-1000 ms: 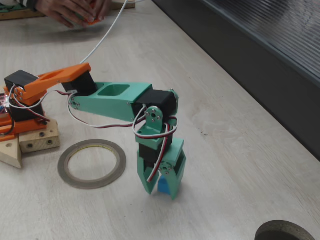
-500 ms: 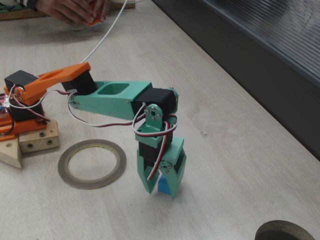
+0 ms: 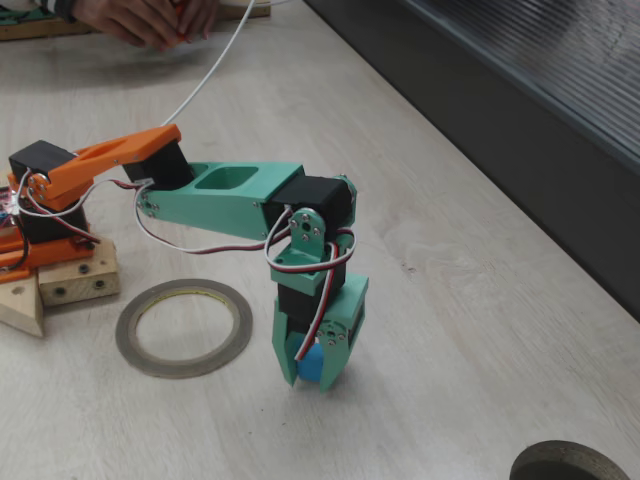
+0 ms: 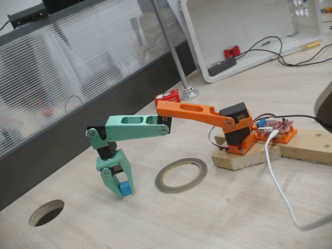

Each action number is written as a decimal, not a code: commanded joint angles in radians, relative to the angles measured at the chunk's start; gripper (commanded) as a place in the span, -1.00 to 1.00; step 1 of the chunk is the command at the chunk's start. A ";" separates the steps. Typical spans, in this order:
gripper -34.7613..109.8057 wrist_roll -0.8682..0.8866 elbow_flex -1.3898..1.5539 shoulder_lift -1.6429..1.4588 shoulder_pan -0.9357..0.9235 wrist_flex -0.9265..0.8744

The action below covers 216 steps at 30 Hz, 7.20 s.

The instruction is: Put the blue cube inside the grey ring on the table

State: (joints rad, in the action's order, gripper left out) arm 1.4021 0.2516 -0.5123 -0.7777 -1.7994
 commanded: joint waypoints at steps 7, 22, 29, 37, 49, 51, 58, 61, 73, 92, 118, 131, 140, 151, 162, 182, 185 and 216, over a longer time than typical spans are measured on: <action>-0.51 0.011 -0.014 -0.037 0.002 -0.017; -0.51 0.014 -0.015 -0.041 0.003 -0.021; -0.51 0.015 -0.017 -0.063 0.003 -0.021; -0.51 0.017 -0.015 -0.193 -0.005 -0.023; -0.51 0.017 -0.008 -0.193 0.002 -0.023; -0.51 0.017 -0.006 -0.193 0.002 -0.023; -0.51 0.018 -0.003 -0.195 0.003 -0.023; -0.51 0.018 -0.003 -0.195 0.003 -0.023; -0.51 0.018 0.252 -0.350 0.005 -0.023; -0.51 0.020 0.336 -0.420 0.006 -0.023; -0.51 0.020 0.965 -0.859 0.006 -0.017; -0.51 0.020 1.230 -1.042 0.006 -0.012; -0.51 0.020 1.397 -1.100 0.006 -0.009; -0.51 0.020 1.563 -1.210 0.006 0.054; -0.51 0.015 1.844 -1.370 0.006 0.310; -0.51 0.012 1.971 -1.374 -0.003 0.437; -0.51 0.012 1.993 -1.374 0.002 0.495; -0.51 0.012 1.991 -1.364 0.002 0.552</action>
State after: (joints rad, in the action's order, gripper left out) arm 1.4051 2.2319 -1.8515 -0.7777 -1.2487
